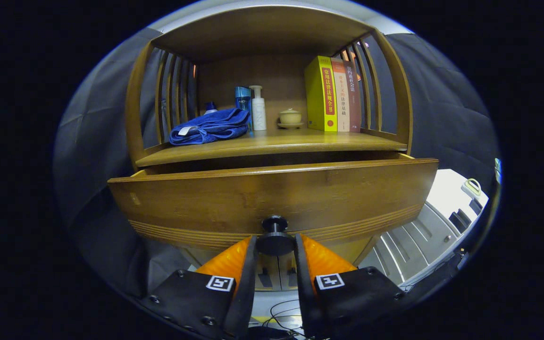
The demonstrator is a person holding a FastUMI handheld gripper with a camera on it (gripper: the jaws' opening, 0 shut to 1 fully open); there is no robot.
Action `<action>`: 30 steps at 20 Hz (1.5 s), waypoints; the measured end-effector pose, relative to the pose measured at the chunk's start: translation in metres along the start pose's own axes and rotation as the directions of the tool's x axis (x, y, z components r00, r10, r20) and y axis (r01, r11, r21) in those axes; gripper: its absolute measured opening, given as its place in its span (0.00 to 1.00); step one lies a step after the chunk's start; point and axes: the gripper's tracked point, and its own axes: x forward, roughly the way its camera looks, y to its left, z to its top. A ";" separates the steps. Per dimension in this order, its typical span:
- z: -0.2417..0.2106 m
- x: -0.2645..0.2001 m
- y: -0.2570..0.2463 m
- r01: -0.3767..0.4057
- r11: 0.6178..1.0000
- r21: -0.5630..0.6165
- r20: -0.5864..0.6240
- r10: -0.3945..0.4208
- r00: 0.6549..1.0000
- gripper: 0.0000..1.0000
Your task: Pull open the drawer, take out the items inside it, and place them on the countertop above the cabinet.
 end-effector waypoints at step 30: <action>-0.002 -0.006 -0.002 0.017 1.000 0.002 -0.003 -0.017 1.000 0.71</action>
